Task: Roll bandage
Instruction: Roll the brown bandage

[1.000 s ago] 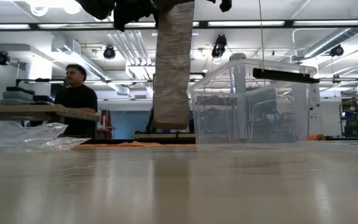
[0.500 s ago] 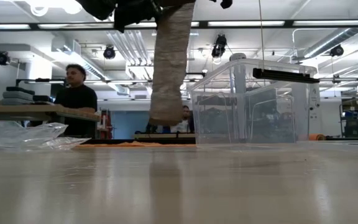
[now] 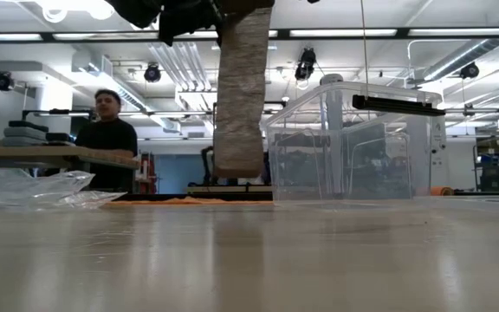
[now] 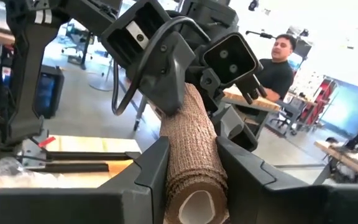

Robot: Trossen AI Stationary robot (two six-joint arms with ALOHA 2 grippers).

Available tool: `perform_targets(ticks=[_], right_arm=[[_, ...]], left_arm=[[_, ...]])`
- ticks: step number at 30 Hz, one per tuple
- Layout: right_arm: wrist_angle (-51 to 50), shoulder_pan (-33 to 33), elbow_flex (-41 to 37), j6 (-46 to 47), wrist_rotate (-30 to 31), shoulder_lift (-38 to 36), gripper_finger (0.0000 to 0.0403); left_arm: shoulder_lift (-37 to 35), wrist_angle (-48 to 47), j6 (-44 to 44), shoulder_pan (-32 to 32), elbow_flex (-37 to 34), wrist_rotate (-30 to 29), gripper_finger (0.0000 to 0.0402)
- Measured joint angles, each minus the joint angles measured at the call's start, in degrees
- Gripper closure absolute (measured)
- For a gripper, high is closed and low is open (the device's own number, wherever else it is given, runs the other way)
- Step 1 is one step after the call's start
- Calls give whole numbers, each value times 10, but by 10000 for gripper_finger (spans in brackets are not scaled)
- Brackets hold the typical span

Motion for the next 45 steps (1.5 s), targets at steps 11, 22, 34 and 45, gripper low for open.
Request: perform_targets(ticks=[11, 22, 34, 45], right_arm=[[-2, 0, 0, 24, 2, 0, 276], [-14, 2, 0, 335, -8, -36, 140], [-8, -8, -1, 388, -37, -13, 108], [1, -20, 0, 418, -66, 2, 179]], left_arm=[[0, -1, 92, 0, 0, 0, 313], [-5, 20, 303, 0, 0, 35, 312], [-7, 23, 403, -3, 0, 35, 313], [-7, 22, 471, -4, 0, 35, 312]])
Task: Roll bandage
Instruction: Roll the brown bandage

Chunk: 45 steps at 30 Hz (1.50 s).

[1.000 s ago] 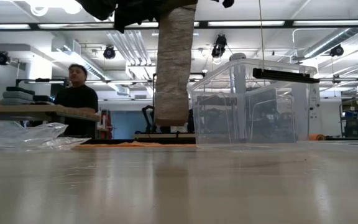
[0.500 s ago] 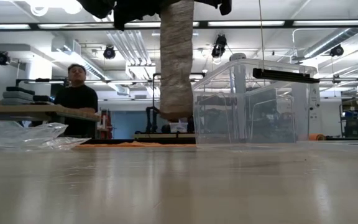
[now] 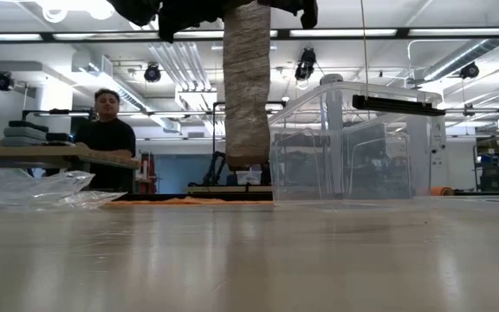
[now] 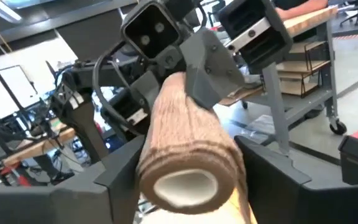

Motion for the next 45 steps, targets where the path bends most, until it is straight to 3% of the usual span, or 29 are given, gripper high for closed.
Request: perform_targets(ticks=[5, 12, 19, 25, 34, 40, 45], right_arm=[[4, -1, 0, -29, 2, 0, 219], [1, -1, 0, -102, 14, 0, 276], [0, 0, 0, -180, 24, 0, 285], [8, 16, 0, -259, 66, -8, 289], [3, 33, -2, -280, 65, -18, 290], [8, 33, -41, -247, 61, -38, 290], [8, 33, -55, -209, 25, -36, 290]], left_arm=[[0, -2, -11, 0, 0, 0, 304], [0, -2, -159, 0, 0, -5, 243], [0, -5, -232, 11, 0, -2, 160], [0, -19, -252, 16, 0, -2, 120], [0, 0, -253, 16, -25, -17, 124], [-20, 119, -273, 10, -112, -22, 144], [-37, 232, -270, -8, -180, -81, 157]])
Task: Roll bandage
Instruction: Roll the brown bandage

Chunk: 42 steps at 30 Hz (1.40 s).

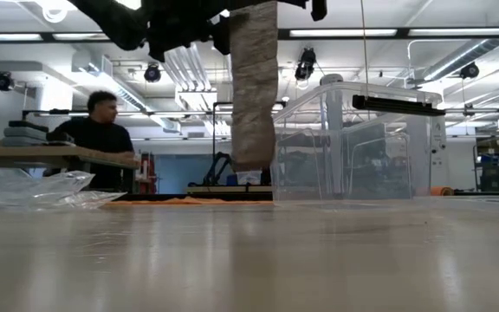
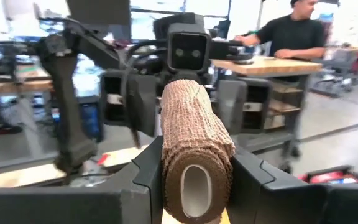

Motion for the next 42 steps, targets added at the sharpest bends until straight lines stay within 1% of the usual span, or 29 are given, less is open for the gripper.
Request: perform_targets(ticks=[3, 9, 13, 16, 20, 26, 30, 34, 42], right_arm=[[0, 0, -1, 5, -8, 1, 290], [0, -1, -1, -20, -9, 1, 291], [0, -1, -1, -47, -5, 1, 291], [0, -1, 0, -66, -4, 1, 291], [6, -1, -1, -91, 14, 1, 293], [6, -1, 0, -159, 19, 2, 293], [5, -1, -1, -212, 26, 2, 296], [7, -1, 0, -243, 28, 2, 295], [-12, -1, 0, -284, 41, 1, 295]], left_arm=[[0, 33, -5, -1, -15, -11, 159], [0, 36, -40, -7, -18, -14, 150], [0, 36, -95, -9, -7, -13, 144], [0, 35, -120, -10, -7, -10, 144], [0, 35, -139, -11, -7, 6, 150], [0, 36, -193, -11, -7, 13, 157], [0, 36, -222, -10, -5, 35, 148], [0, 36, -239, -11, 5, 42, 133], [1, 20, -297, -10, 18, 32, 114]])
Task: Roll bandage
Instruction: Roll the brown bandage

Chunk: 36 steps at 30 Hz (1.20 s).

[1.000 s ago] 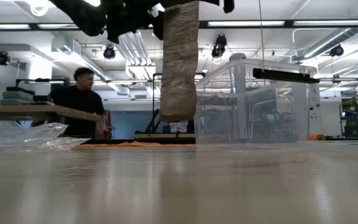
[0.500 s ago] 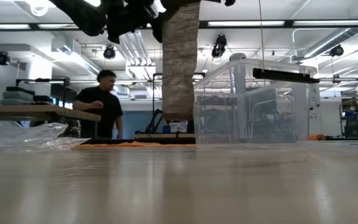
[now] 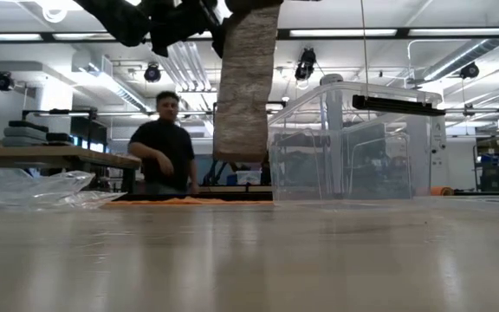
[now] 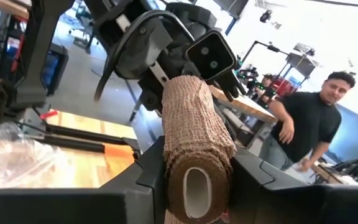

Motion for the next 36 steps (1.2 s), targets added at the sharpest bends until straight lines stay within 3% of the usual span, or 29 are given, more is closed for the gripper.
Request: perform_targets(ticks=[10, 32, 36], right_arm=[[-3, 0, 0, -16, -1, 0, 298], [-28, 1, 14, -14, -20, 1, 304], [-29, 1, 14, -10, -19, 1, 295]], left_arm=[[3, -4, -3, 4, 1, -28, 137], [8, -15, 33, 9, 2, -31, 171], [9, -15, 43, 9, 2, -31, 201]])
